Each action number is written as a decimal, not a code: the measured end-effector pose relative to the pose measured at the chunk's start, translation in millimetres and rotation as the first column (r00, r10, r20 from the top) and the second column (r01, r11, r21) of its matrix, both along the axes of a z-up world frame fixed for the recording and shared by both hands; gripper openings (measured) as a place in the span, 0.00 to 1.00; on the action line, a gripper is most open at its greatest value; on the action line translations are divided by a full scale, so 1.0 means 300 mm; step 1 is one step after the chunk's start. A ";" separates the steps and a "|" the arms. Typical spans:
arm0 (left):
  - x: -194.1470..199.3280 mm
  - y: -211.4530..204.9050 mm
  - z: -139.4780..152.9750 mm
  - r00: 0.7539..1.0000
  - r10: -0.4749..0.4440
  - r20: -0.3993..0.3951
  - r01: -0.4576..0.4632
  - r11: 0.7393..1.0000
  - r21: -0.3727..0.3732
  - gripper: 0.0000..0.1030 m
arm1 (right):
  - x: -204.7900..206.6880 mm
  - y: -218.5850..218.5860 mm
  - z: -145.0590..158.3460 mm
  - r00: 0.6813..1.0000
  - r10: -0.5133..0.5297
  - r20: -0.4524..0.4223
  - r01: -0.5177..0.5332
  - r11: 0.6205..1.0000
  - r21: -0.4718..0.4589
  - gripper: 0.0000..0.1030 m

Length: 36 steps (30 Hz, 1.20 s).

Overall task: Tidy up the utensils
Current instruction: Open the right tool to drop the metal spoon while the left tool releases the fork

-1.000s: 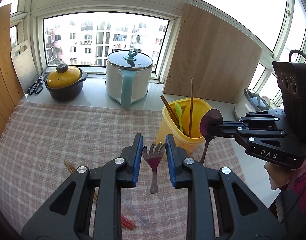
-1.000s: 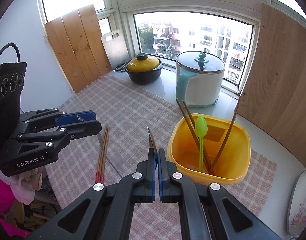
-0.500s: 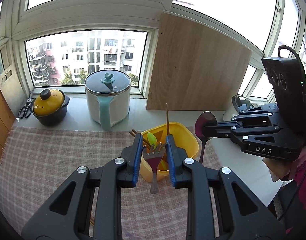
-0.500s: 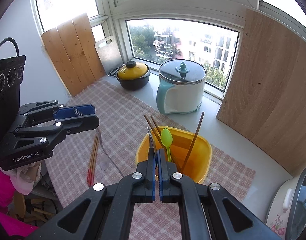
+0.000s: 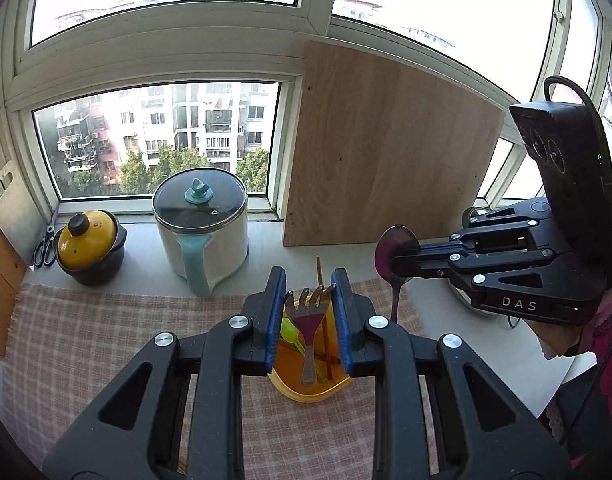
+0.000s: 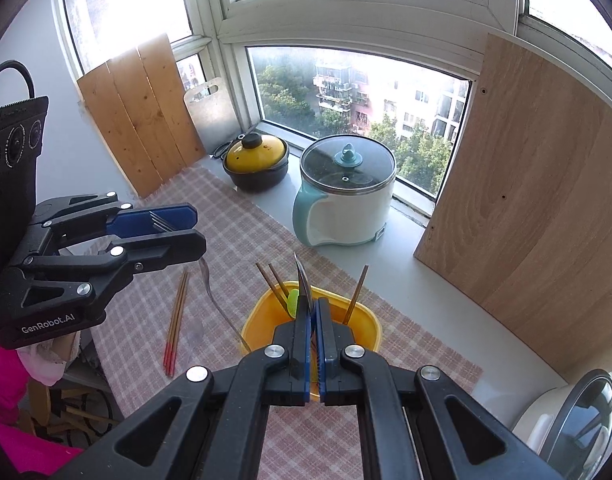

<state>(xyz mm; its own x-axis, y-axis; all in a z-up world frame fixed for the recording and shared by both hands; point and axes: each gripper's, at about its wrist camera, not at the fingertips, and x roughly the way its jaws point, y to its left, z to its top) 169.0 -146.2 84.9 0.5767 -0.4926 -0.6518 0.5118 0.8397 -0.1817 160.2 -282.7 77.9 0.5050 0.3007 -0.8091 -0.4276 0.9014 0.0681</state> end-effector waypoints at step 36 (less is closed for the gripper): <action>0.117 -0.054 -0.268 0.975 0.031 -0.220 -0.010 0.995 0.098 0.22 | 0.193 0.014 -0.341 0.986 0.003 -0.169 -0.016 0.997 -0.076 0.19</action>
<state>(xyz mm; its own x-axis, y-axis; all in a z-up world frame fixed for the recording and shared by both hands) 204.2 -162.4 4.5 0.4228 -0.4113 -0.8075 0.4506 0.8685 -0.2065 218.0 -278.4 -24.3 0.3564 0.2384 -0.9034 -0.4246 0.9026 0.0707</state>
